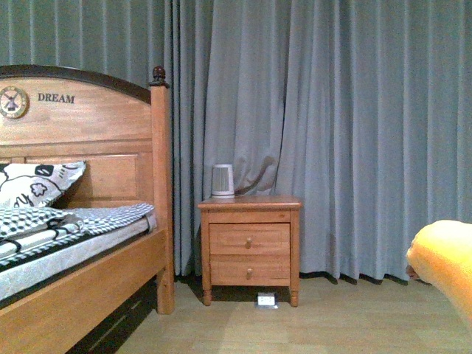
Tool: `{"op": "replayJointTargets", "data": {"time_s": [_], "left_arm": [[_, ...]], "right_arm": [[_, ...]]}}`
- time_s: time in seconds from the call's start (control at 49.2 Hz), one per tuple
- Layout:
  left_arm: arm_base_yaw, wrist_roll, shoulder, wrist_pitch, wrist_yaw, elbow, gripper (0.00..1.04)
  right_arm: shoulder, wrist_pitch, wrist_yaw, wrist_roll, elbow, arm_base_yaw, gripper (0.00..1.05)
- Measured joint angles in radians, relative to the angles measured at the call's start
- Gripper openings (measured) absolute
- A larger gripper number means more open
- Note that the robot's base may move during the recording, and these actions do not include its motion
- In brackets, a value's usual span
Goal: Put away toys
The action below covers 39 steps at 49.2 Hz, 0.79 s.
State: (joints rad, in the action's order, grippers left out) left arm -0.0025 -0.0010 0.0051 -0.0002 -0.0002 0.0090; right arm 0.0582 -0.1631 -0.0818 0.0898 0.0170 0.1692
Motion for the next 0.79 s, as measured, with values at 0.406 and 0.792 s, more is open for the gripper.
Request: {"op": "replayJointTargets", "data": {"time_s": [0.406, 0.792], "left_arm": [[0.0, 0.0, 0.0, 0.0, 0.0, 0.0, 0.99], [0.0, 0.0, 0.0, 0.0, 0.0, 0.0, 0.99]], "right_arm": [[0.0, 0.0, 0.0, 0.0, 0.0, 0.0, 0.2], [0.0, 0.0, 0.0, 0.0, 0.0, 0.0, 0.2]]}}
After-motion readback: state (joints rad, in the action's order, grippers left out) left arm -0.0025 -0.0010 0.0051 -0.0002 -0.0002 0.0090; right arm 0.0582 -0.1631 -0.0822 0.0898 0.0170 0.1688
